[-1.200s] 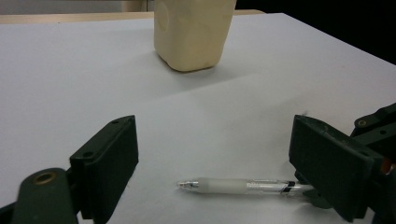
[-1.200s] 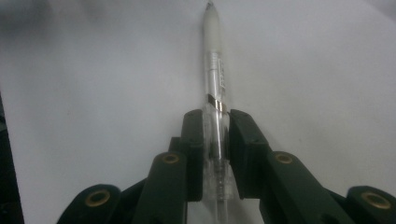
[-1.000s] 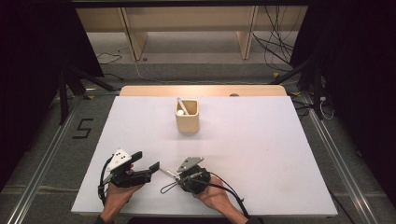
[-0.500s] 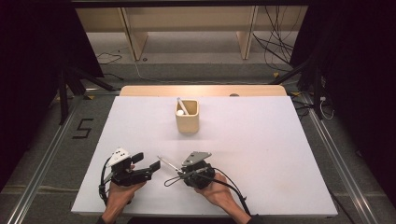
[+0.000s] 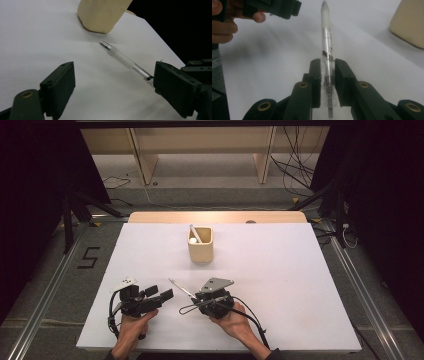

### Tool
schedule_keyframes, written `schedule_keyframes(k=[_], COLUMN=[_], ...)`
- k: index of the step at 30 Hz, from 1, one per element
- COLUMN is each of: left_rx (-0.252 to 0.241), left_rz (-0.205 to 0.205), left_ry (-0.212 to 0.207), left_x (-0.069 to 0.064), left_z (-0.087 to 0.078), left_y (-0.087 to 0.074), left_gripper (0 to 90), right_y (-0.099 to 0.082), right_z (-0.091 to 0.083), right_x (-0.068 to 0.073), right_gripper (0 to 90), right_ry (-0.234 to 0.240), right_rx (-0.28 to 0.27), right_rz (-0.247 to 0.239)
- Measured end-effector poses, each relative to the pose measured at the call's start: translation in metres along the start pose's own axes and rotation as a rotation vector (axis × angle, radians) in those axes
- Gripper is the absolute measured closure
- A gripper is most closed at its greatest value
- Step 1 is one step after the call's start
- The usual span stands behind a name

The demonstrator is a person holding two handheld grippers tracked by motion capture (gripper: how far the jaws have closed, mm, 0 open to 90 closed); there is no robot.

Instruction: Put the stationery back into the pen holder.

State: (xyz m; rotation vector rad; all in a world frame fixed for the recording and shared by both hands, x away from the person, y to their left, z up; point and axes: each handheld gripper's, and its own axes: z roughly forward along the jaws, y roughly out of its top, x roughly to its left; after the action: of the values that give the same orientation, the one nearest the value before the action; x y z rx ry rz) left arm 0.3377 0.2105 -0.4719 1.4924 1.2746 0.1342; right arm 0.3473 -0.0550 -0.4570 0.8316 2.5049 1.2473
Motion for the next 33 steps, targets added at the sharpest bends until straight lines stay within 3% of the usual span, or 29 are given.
schedule_keyframes(k=[8,21,33], left_rx=[0.014,-0.022,-0.034], left_rz=[-0.096,-0.236,-0.326], left_ry=[-0.065,-0.13,-0.166], left_x=[-0.001,0.001,0.003], left_z=[0.009,0.014,0.018], left_y=[0.0,0.001,-0.001], left_gripper=[19.5,27.2,39.0], right_y=[0.003,0.004,0.004], right_z=[-0.004,-0.006,-0.005], right_x=[0.002,0.007,0.011], right_gripper=[77.0,77.0,77.0], right_ry=[0.011,0.034,0.052], right_rx=[-0.038,-0.074,-0.081], right_rz=[-0.003,-0.014,-0.022])
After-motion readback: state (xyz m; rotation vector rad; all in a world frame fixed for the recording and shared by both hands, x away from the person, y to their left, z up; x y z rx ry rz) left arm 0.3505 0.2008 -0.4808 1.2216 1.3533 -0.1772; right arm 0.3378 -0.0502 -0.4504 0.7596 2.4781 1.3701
